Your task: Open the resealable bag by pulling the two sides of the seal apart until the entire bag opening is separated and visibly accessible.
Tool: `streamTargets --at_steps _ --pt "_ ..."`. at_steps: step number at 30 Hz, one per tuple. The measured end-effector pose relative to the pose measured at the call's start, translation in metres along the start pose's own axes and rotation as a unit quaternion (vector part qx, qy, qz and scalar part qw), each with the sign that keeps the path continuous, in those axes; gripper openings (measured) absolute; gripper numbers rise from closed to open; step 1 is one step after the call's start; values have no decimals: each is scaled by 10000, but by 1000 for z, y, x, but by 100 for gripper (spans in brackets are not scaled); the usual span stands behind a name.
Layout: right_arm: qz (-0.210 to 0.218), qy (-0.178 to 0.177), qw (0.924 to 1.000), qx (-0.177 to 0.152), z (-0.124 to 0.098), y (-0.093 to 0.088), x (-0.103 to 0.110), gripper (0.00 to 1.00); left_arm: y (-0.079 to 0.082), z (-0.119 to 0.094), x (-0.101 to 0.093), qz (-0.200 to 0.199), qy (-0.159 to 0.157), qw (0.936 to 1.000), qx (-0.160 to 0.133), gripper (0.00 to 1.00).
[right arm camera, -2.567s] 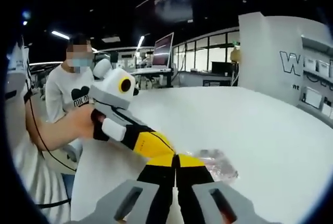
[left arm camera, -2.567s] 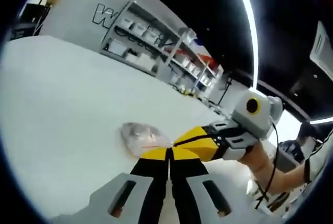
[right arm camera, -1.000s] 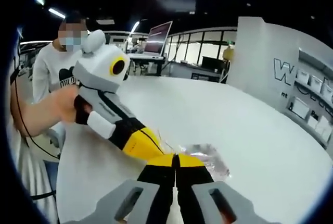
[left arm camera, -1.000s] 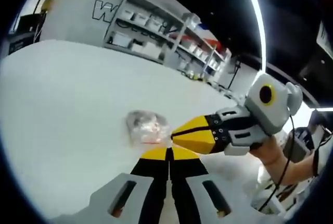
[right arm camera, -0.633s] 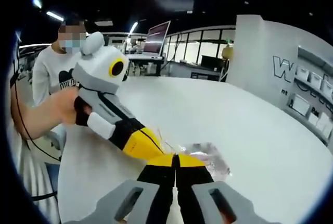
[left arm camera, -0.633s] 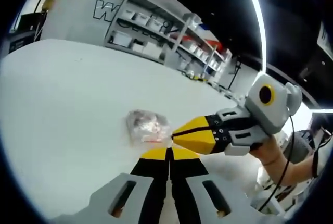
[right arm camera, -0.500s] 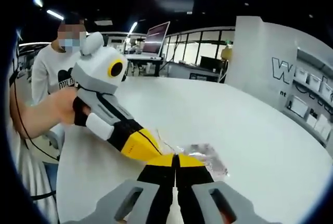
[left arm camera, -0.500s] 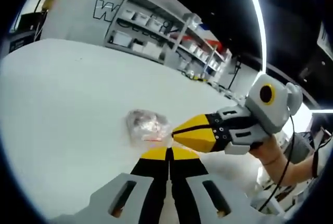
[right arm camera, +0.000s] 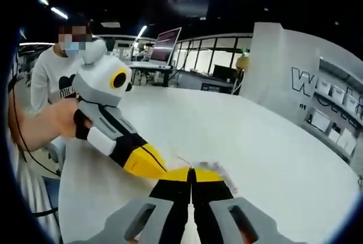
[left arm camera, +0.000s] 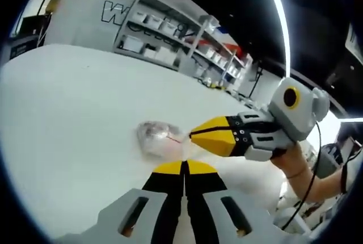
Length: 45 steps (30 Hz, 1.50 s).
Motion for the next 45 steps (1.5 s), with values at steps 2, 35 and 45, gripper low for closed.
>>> streamTargets --at_steps 2,35,45 --pt "-6 -57 10000 -15 -1 1 -1 0 0 -1 -1 39 34 10000 -1 0" --pt "-17 -440 9990 -35 -11 9 -14 0 2 -1 -4 200 179 9996 36 1" --pt "-2 -964 9953 -23 -15 7 -25 0 9 0 -3 172 254 9992 -238 1"
Point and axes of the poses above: the point that each gripper's makers call its tool centre point, and the gripper's own axes: z roughly forward along the fingers, x roughly to its left, y roughly out of its top, the point moved 6 cm from there along -z, roughly backward along the fingers, and after that the axes turned 10 degrees about x, right-handed, at the moved point
